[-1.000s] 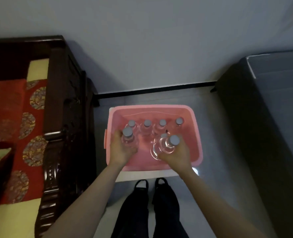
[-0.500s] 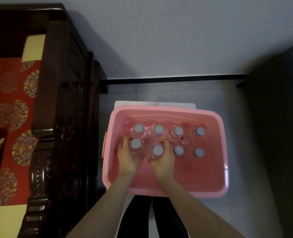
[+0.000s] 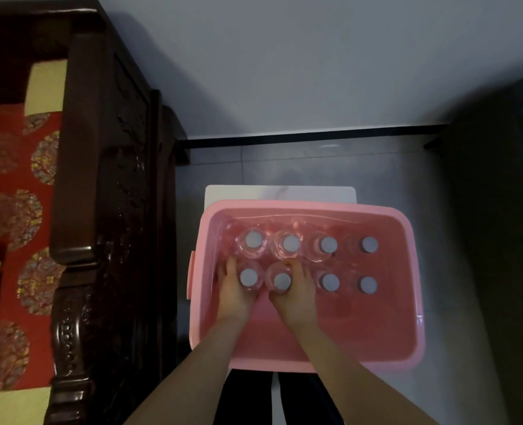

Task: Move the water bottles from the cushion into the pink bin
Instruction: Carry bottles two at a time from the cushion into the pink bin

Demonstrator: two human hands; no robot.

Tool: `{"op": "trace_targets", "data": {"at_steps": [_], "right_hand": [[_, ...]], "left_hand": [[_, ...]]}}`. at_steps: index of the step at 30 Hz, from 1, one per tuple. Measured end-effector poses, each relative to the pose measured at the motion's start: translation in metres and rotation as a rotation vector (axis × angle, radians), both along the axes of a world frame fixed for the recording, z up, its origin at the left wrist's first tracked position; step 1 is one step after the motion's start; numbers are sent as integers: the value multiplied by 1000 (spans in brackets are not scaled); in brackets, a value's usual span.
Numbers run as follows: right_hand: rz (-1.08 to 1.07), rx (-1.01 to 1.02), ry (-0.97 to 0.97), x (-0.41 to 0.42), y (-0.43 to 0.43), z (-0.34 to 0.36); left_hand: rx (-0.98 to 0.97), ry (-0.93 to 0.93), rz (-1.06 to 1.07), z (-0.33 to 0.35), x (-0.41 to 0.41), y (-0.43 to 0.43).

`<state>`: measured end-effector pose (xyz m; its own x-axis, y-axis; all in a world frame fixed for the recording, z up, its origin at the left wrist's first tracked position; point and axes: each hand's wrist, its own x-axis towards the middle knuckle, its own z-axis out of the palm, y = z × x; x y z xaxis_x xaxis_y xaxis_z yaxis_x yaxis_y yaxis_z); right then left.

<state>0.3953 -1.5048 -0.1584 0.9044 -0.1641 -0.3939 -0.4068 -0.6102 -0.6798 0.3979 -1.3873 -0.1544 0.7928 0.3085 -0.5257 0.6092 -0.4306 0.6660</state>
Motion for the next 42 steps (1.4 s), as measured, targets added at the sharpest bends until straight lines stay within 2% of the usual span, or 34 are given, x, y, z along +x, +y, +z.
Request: {"op": "trace_targets", "data": {"at_steps": [4,13,18,21,25,32,37,42], "right_hand": [[82,-15,-89,-4,-14,5],[74,-33,-67,-9,-16,10],[188,-49,52,-4,-20,29],[195,-85,-32,1,-33,64],[157,-148,-237,24,-63,128],[318,-348,-491,59,-91,212],[475,-410,-683,46,-84,278],[557,-255,-734,22,-42,320]], "left_hand": [[-37,-38,-28,3,-2,7],[-117,-82,13,5,-2,2],[-104,34,-83,9,0,7],[-74,124,-183,28,9,12],[-204,-52,-251,75,23,30],[-67,-386,-63,199,49,40],[58,-575,8,271,6,55],[131,-751,193,325,-74,108]]}}
